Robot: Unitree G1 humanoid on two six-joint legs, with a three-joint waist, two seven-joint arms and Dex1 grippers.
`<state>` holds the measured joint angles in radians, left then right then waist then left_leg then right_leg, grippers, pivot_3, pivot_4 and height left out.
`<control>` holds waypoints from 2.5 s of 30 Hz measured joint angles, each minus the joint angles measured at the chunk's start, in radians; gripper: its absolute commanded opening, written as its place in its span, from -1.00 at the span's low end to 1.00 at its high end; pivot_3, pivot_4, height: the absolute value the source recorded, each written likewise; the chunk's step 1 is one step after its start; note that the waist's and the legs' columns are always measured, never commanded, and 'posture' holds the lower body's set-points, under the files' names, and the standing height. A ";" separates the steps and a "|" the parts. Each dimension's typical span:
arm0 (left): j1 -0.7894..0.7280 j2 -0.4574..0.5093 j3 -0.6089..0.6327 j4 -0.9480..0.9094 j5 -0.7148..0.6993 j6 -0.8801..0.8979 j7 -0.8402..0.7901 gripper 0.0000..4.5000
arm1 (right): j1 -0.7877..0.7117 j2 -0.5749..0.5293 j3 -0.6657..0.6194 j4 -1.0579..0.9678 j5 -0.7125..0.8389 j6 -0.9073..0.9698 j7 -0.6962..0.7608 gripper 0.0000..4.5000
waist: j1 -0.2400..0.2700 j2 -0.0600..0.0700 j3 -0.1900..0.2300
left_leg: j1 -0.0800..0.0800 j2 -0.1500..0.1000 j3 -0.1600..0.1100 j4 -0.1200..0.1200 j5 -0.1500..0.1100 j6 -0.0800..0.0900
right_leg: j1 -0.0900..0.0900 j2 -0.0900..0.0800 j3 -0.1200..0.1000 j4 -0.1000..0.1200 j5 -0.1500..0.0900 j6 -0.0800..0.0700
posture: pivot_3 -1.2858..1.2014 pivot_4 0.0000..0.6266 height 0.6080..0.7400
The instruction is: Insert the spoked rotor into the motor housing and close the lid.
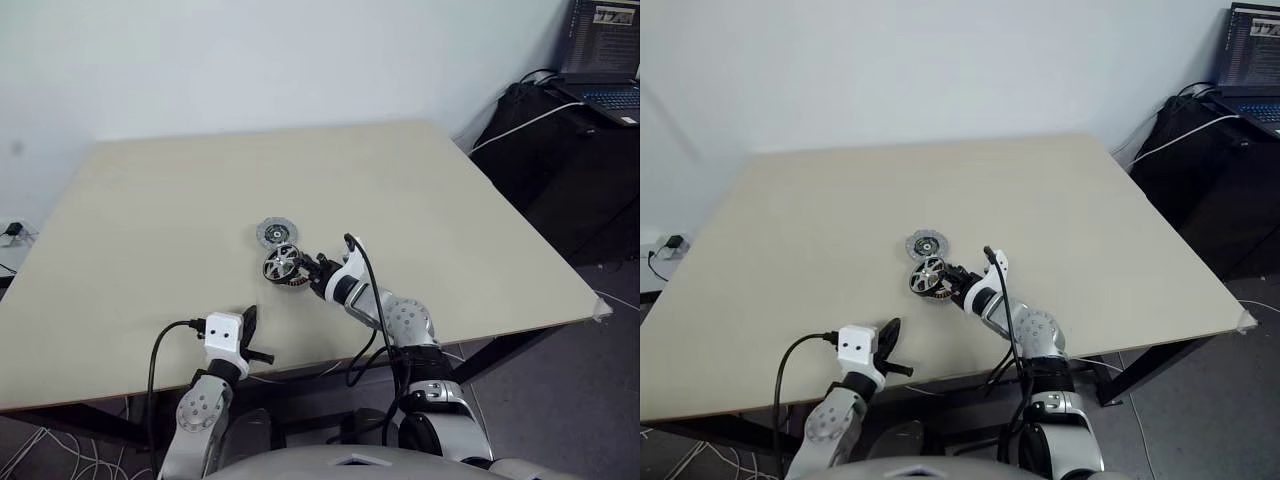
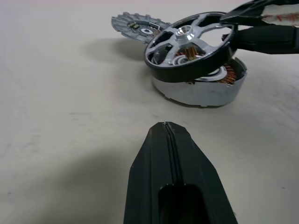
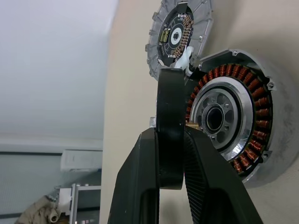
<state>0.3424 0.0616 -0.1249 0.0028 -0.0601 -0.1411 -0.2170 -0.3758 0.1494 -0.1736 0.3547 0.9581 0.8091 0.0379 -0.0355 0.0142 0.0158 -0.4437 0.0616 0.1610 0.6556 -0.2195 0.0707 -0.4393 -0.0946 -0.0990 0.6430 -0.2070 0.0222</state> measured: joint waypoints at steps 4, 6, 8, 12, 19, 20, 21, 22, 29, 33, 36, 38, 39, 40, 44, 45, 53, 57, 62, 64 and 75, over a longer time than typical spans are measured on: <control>0.006 0.000 -0.004 0.000 0.001 0.002 -0.001 -1.00 | -0.002 0.000 -0.018 0.000 0.013 0.000 0.000 -0.82 | 0.001 0.000 0.000 | 0.000 0.000 0.000 0.000 0.000 0.000 | 0.000 -0.001 0.000 0.000 0.000 0.000 | 0.03 -1.00 1.00; 0.009 0.000 -0.005 -0.001 0.001 0.006 -0.001 -1.00 | -0.002 0.000 -0.024 0.000 0.018 0.000 0.000 -0.82 | 0.002 0.000 0.000 | -0.001 0.000 0.000 0.000 0.000 0.000 | -0.001 -0.001 0.000 -0.001 0.000 0.000 | 0.03 -1.00 1.00; 0.011 0.001 -0.006 -0.008 0.001 0.010 -0.001 -1.00 | -0.003 0.000 -0.029 0.000 0.022 0.000 0.000 -0.82 | 0.003 0.000 0.000 | -0.001 0.000 0.000 0.000 0.000 0.000 | -0.001 -0.001 0.000 -0.001 0.000 0.000 | 0.03 -1.00 1.00; 0.013 0.002 -0.008 -0.042 0.001 0.036 -0.001 -1.00 | -0.004 0.000 -0.033 0.001 0.024 -0.001 0.000 -0.82 | 0.002 0.000 0.000 | -0.001 0.000 0.000 0.000 0.000 0.000 | -0.001 -0.001 0.000 0.000 0.000 0.000 | 0.03 -1.00 1.00; 0.027 0.002 -0.026 -0.131 0.002 0.109 0.005 -1.00 | -0.008 0.000 -0.036 0.016 0.026 -0.012 0.003 -0.82 | 0.002 0.000 0.000 | -0.001 0.000 0.000 0.000 0.000 0.000 | -0.001 -0.001 0.000 0.000 0.000 0.000 | 0.03 -1.00 1.00; 0.027 0.002 -0.028 -0.140 0.002 0.117 0.006 -1.00 | -0.008 0.000 -0.036 0.018 0.026 -0.014 0.005 -0.82 | 0.002 0.000 0.000 | -0.001 0.000 0.000 0.000 0.000 0.000 | -0.001 -0.001 0.000 0.000 0.000 0.000 | 0.03 -1.00 1.00; 0.027 0.002 -0.030 -0.151 0.002 0.129 0.008 -1.00 | -0.008 0.000 -0.037 0.020 0.027 -0.014 0.006 -0.82 | 0.002 0.000 0.000 | -0.001 0.000 0.000 0.000 0.000 0.000 | -0.001 -0.001 0.000 0.000 0.000 0.000 | 0.03 -1.00 1.00; 0.028 0.002 -0.032 -0.162 0.002 0.137 0.011 -1.00 | -0.008 0.000 -0.037 0.020 0.027 -0.014 0.007 -0.82 | 0.002 0.000 0.000 | -0.001 0.000 0.000 0.000 0.000 0.000 | -0.001 -0.001 0.000 0.000 0.000 0.000 | 0.03 -1.00 1.00; 0.034 0.002 -0.049 -0.198 0.011 0.182 0.021 -1.00 | -0.008 0.000 -0.044 0.018 0.038 -0.010 0.023 -0.82 | 0.001 0.000 0.000 | -0.001 0.000 0.000 0.000 0.000 0.000 | -0.001 -0.001 0.000 -0.001 0.000 0.000 | 0.03 -1.00 1.00; 0.035 0.002 -0.061 -0.216 0.012 0.193 0.021 -1.00 | -0.007 0.000 -0.053 0.018 0.042 0.000 0.029 -0.82 | -0.001 0.000 0.000 | -0.001 0.000 0.000 0.000 0.000 0.000 | -0.001 -0.001 0.000 -0.001 0.000 0.000 | 0.03 -1.00 1.00; 0.038 0.005 -0.063 -0.217 0.011 0.200 0.021 -1.00 | -0.007 -0.001 -0.057 0.018 0.042 0.005 0.030 -0.82 | -0.001 0.000 0.000 | -0.001 0.000 0.000 0.000 0.000 0.000 | -0.001 -0.001 0.000 0.000 0.000 0.000 | 0.03 -1.00 1.00; 0.038 0.009 -0.062 -0.218 0.011 0.201 0.020 -1.00 | -0.007 -0.001 -0.059 0.018 0.041 0.007 0.029 -0.82 | -0.001 0.000 0.001 | -0.001 0.000 0.000 0.000 0.000 0.000 | -0.001 -0.001 0.000 0.000 0.000 0.000 | 0.03 -1.00 1.00; 0.038 0.010 -0.062 -0.218 0.011 0.201 0.020 -1.00 | -0.007 -0.001 -0.059 0.018 0.040 0.007 0.029 -0.82 | -0.001 0.000 0.001 | -0.001 0.000 0.000 0.000 0.000 0.000 | -0.002 -0.001 0.000 0.000 0.000 0.000 | 0.03 -1.00 1.00; 0.038 0.011 -0.062 -0.218 0.011 0.201 0.020 -1.00 | -0.007 -0.001 -0.059 0.018 0.038 0.007 0.029 -0.82 | -0.001 0.000 0.001 | -0.001 0.000 0.000 -0.001 0.000 0.000 | -0.002 -0.001 0.000 -0.001 0.000 0.000 | 0.03 -1.00 1.00; 0.039 0.012 -0.060 -0.217 0.010 0.197 0.020 -1.00 | -0.007 -0.001 -0.059 0.018 0.030 0.007 0.029 -0.82 | -0.001 0.000 0.001 | -0.001 0.000 0.000 -0.001 0.000 0.000 | -0.002 -0.001 0.000 -0.001 0.000 0.000 | 0.03 -1.00 1.00; 0.039 0.011 -0.060 -0.217 0.010 0.195 0.020 -1.00 | -0.006 -0.001 -0.059 0.018 0.029 0.007 0.029 -0.82 | -0.001 0.000 0.001 | -0.001 0.000 0.000 -0.001 0.000 0.000 | -0.002 -0.002 0.000 -0.001 0.000 0.000 | 0.03 -1.00 1.00; 0.037 0.011 -0.058 -0.202 0.009 0.181 0.019 -1.00 | -0.005 -0.001 -0.062 0.018 0.025 0.007 0.029 0.36 | -0.001 0.000 0.001 | -0.001 0.000 0.000 -0.001 0.000 0.000 | -0.002 -0.002 0.000 -0.001 0.000 0.000 | 0.03 -1.00 1.00; 0.029 0.017 -0.045 -0.191 0.004 0.174 0.014 -1.00 | 0.000 -0.003 -0.069 0.009 0.025 0.007 0.028 0.48 | 0.000 0.000 0.001 | -0.001 0.000 0.000 -0.001 0.000 0.000 | -0.002 -0.002 0.000 -0.001 0.000 0.000 | 0.03 -1.00 1.00; 0.034 0.018 -0.041 -0.178 -0.001 0.163 0.009 -1.00 | 0.009 -0.006 -0.083 -0.063 0.025 0.002 0.022 0.48 | -0.001 0.001 0.001 | -0.002 0.000 0.000 -0.001 0.000 0.000 | -0.003 -0.002 0.000 -0.001 0.000 0.000 | 0.03 -1.00 1.00; 0.037 0.017 -0.043 -0.178 -0.001 0.157 0.009 -1.00 | 0.015 -0.007 -0.083 -0.095 0.024 0.001 0.021 0.48 | 0.000 0.001 0.001 | -0.002 0.000 0.000 -0.001 0.000 0.000 | -0.003 -0.002 0.000 -0.001 0.000 0.000 | 0.03 -1.00 1.00; 0.033 0.007 -0.077 -0.226 0.010 0.199 0.025 -1.00 | 0.088 -0.176 0.259 -0.328 -0.399 -0.195 0.079 0.08 | -0.004 0.001 0.002 | -0.002 0.000 0.001 -0.002 0.000 0.000 | -0.004 -0.003 0.001 -0.001 0.000 0.000 | 0.03 -1.00 1.00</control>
<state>0.3754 0.0682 -0.2018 -0.2231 -0.0498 0.0575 -0.1922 -0.2881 -0.0269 0.0856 0.0263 0.5589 0.6144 0.1169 -0.0396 0.0150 0.0178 -0.4455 0.0616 0.1616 0.6536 -0.2197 0.0706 -0.4429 -0.0972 -0.0985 0.6417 -0.2074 0.0220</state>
